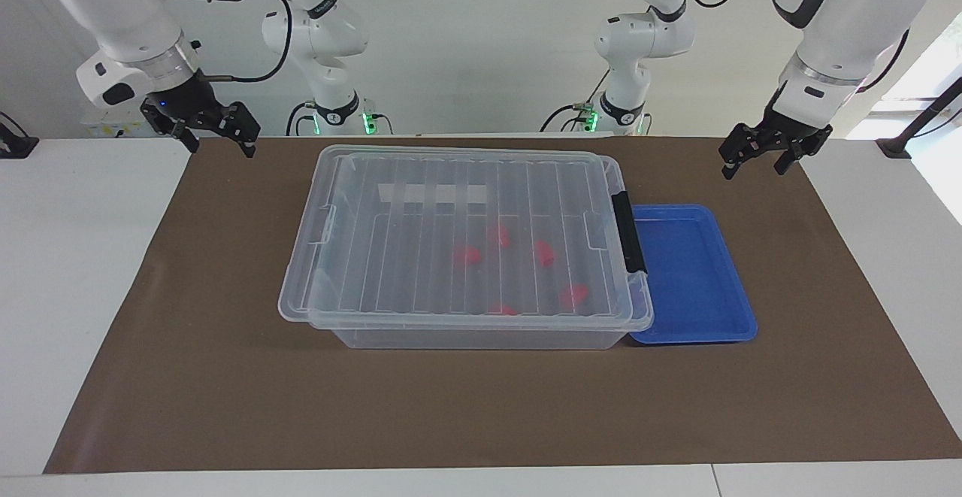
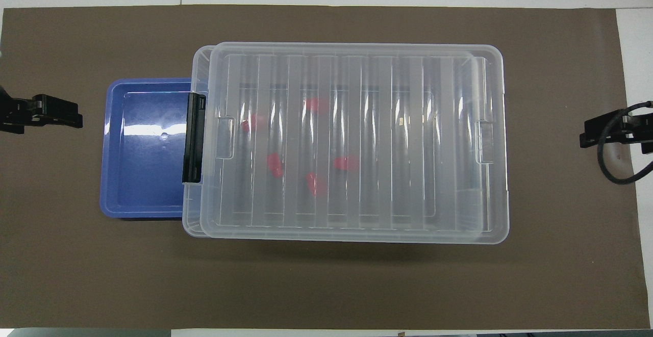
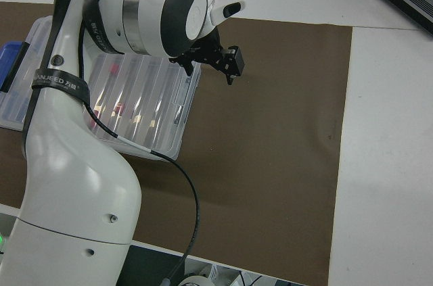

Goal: Place red block in blue tray from box

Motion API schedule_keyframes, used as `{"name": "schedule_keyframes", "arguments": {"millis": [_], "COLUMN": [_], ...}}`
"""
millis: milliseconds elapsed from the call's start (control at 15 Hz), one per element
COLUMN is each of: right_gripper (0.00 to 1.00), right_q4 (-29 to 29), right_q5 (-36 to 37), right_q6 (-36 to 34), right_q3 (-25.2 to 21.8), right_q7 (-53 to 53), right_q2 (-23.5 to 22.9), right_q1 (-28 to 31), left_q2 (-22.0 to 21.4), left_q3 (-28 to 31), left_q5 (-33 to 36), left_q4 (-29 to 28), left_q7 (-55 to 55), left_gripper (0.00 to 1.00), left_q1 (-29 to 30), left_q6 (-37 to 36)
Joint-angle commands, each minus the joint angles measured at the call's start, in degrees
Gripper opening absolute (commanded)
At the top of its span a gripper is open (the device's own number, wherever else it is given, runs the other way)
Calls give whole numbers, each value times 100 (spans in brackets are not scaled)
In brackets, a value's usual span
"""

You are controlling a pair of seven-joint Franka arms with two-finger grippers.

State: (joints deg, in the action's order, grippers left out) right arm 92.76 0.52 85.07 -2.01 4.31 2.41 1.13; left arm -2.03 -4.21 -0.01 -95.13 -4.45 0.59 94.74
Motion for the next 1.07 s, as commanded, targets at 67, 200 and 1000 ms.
{"name": "schedule_keyframes", "arguments": {"millis": [67, 200, 1000], "right_gripper": [100, 100, 100], "right_q4": [49, 49, 391], "right_q5": [19, 10, -52], "right_q6": [-25, -25, 685], "right_q3": [43, 60, 262], "right_q7": [-106, -71, -53], "right_q2": [49, 49, 93], "right_q1": [54, 45, 10], "left_q2": [-87, -96, -96], "left_q3": [-18, -27, -27], "left_q5": [-95, -95, -95], "left_q4": [-84, -84, -84], "left_q7": [76, 76, 76], "left_gripper": [100, 100, 100], "left_q1": [82, 82, 82], "left_q6": [-34, -34, -34]}}
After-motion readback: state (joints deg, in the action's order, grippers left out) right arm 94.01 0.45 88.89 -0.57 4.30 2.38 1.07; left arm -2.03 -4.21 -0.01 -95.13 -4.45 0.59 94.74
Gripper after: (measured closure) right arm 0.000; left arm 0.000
